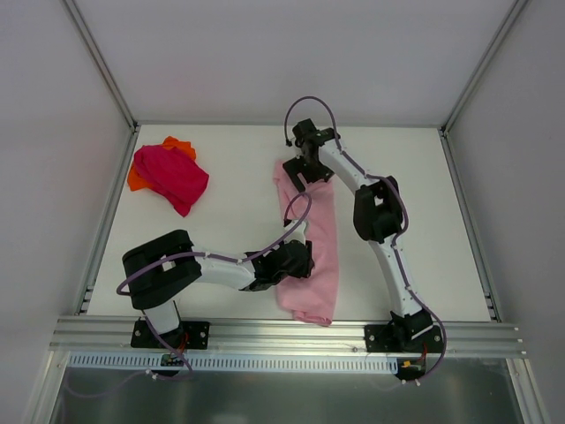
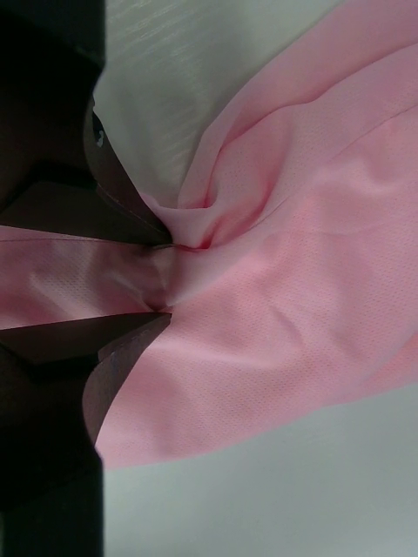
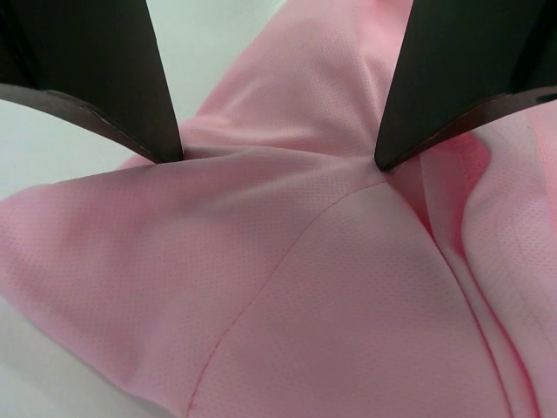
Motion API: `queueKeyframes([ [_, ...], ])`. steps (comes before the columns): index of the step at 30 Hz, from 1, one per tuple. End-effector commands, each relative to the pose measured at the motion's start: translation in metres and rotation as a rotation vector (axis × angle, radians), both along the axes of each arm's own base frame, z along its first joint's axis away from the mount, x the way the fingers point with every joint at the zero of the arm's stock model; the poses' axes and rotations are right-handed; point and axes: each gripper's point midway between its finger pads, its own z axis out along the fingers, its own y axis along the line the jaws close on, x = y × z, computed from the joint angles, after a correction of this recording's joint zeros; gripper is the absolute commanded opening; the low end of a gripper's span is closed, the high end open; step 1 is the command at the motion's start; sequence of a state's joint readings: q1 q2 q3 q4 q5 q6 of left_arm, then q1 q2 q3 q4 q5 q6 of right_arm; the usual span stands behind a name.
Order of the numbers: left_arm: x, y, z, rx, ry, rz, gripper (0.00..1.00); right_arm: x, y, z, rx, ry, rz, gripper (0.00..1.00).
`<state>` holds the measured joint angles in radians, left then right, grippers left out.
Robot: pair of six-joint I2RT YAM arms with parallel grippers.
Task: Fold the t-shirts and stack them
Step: Rotate the tshirt 90 degrees
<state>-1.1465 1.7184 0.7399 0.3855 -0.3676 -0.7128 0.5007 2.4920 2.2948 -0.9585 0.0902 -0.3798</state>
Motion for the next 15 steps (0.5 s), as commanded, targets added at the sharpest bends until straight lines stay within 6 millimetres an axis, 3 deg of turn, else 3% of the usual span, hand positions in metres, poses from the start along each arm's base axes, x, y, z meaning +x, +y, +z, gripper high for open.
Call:
queueKeyframes([
  [1,0.004,0.002,-0.003,0.044,-0.032,0.013,0.39,0.009,0.01,0.026,0.022,-0.081,0.047,1.0],
  [4,0.015,0.003,0.002,0.053,-0.079,0.016,0.4,0.013,-0.001,0.041,-0.047,-0.157,0.026,1.0],
  [6,0.022,0.003,0.007,0.05,-0.108,0.005,0.43,0.017,-0.013,0.073,-0.107,-0.275,0.0,1.0],
  [7,0.028,0.005,0.008,0.038,-0.097,0.006,0.44,0.017,-0.021,0.099,-0.111,-0.353,-0.018,1.0],
  [8,0.03,0.006,0.009,0.021,-0.086,0.0,0.44,0.017,-0.022,0.1,-0.118,-0.357,-0.02,1.0],
  [9,0.034,0.007,0.016,-0.009,-0.081,0.004,0.44,0.012,-0.028,0.128,-0.092,-0.423,-0.033,1.0],
  [11,0.04,0.018,0.022,-0.055,-0.097,0.014,0.46,0.006,-0.041,0.16,-0.099,-0.498,-0.059,1.0],
  [12,0.041,0.022,0.032,-0.067,-0.121,0.009,0.49,-0.005,-0.047,0.189,-0.079,-0.554,-0.067,1.0],
  [14,0.051,0.03,0.04,-0.056,-0.144,0.029,0.51,-0.016,-0.059,0.22,-0.088,-0.634,-0.096,1.0],
  [15,0.056,0.028,0.049,-0.062,-0.163,0.024,0.53,-0.033,-0.06,0.252,-0.052,-0.697,-0.102,1.0],
])
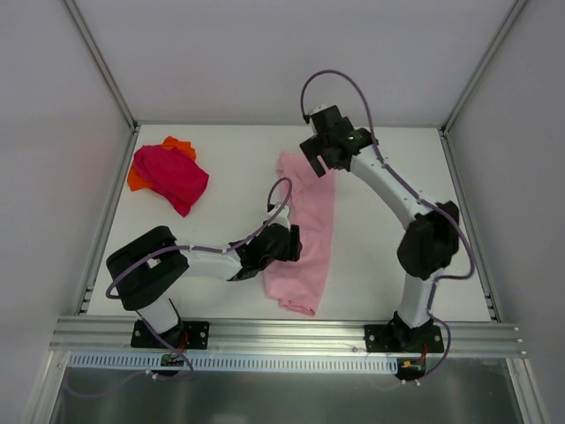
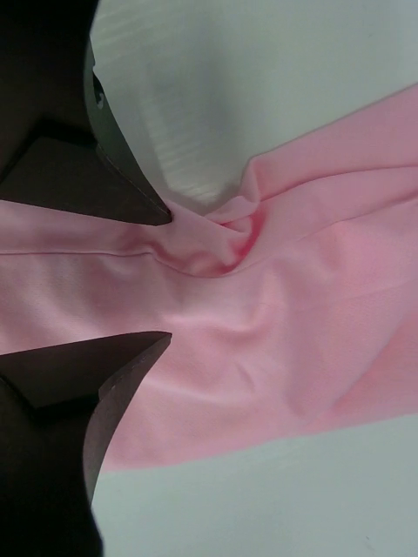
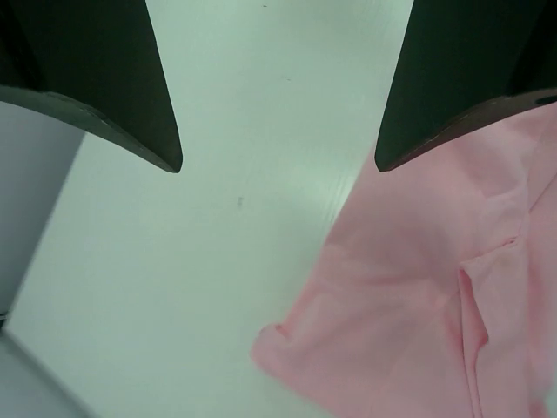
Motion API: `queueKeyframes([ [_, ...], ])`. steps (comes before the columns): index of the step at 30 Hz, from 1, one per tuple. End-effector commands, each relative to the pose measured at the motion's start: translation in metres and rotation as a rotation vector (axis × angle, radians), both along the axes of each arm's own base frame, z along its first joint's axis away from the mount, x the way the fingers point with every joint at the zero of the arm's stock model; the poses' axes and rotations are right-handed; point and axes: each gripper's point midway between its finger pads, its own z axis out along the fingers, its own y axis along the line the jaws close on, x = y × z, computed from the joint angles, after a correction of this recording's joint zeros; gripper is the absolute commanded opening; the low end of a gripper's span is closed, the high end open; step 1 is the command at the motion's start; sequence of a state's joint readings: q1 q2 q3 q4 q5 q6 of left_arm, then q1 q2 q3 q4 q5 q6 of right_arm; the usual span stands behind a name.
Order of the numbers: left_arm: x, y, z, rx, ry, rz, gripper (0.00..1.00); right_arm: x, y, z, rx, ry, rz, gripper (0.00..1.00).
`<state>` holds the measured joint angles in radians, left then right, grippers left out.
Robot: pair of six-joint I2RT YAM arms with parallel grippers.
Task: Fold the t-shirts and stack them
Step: Rotate the tshirt 90 degrees
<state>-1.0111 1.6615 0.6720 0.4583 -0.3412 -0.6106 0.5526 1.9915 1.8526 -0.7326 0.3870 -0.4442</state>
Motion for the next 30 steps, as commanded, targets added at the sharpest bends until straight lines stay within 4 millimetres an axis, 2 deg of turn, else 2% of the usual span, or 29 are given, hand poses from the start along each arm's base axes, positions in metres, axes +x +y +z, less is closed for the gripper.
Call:
queueKeyframes([
  [1,0.018,-0.008,0.044,-0.064,-0.101,-0.036,0.54,-0.022,-0.021,0.126,0.062,-0.335,-0.053,1.0],
  [2,0.021,-0.006,0.043,-0.049,-0.096,-0.044,0.54,-0.032,-0.027,0.14,0.042,-0.379,-0.079,1.0],
  [3,0.02,-0.009,0.05,-0.062,-0.102,-0.059,0.56,-0.046,-0.021,0.149,0.042,-0.4,-0.064,1.0],
  [4,0.018,-0.011,0.053,-0.075,-0.101,-0.073,0.56,-0.062,-0.028,0.161,0.046,-0.429,-0.074,1.0],
  [6,0.008,-0.015,0.065,-0.128,-0.116,-0.119,0.57,-0.089,-0.026,0.168,0.026,-0.45,-0.085,1.0],
  [7,0.006,-0.014,0.067,-0.134,-0.118,-0.122,0.57,-0.103,-0.034,0.169,0.019,-0.462,-0.105,1.0],
  [8,-0.002,-0.015,0.072,-0.142,-0.119,-0.138,0.58,-0.117,-0.027,0.166,0.043,-0.462,-0.098,1.0],
  [9,-0.006,-0.014,0.075,-0.144,-0.13,-0.137,0.58,-0.129,-0.029,0.17,0.071,-0.479,-0.097,1.0],
  [10,-0.011,-0.013,0.079,-0.146,-0.143,-0.145,0.58,-0.137,-0.03,0.155,0.046,-0.465,-0.092,1.0],
  [11,-0.025,-0.014,0.088,-0.156,-0.155,-0.169,0.58,-0.148,-0.021,0.152,0.055,-0.469,-0.066,1.0],
  [13,-0.028,-0.002,0.101,-0.146,-0.177,-0.104,0.58,-0.164,-0.027,0.145,0.03,-0.498,-0.07,1.0],
  [14,-0.036,0.009,0.09,-0.091,-0.153,-0.087,0.58,-0.167,-0.032,0.144,0.025,-0.505,-0.081,1.0],
  [16,-0.04,0.02,0.089,-0.113,-0.134,-0.05,0.61,-0.178,-0.048,0.143,0.045,-0.518,-0.128,1.0],
  [19,-0.049,0.04,0.074,-0.128,-0.11,-0.004,0.65,-0.193,-0.062,0.139,0.108,-0.526,-0.163,1.0],
  [22,-0.053,0.054,0.057,-0.126,-0.09,0.036,0.7,-0.21,-0.066,0.141,0.215,-0.55,-0.177,1.0],
  [24,-0.058,0.056,0.05,-0.151,-0.08,0.035,0.72,-0.216,-0.068,0.13,0.216,-0.553,-0.165,1.0],
  [25,-0.063,0.06,0.04,-0.143,-0.059,0.024,0.72,-0.218,-0.066,0.127,0.222,-0.556,-0.151,1.0],
  [26,-0.066,0.061,0.037,-0.145,-0.053,0.017,0.73,-0.22,-0.067,0.118,0.207,-0.549,-0.144,1.0],
  [30,-0.075,0.073,0.021,-0.127,-0.025,0.038,0.73,-0.218,-0.07,0.117,0.175,-0.557,-0.187,1.0],
])
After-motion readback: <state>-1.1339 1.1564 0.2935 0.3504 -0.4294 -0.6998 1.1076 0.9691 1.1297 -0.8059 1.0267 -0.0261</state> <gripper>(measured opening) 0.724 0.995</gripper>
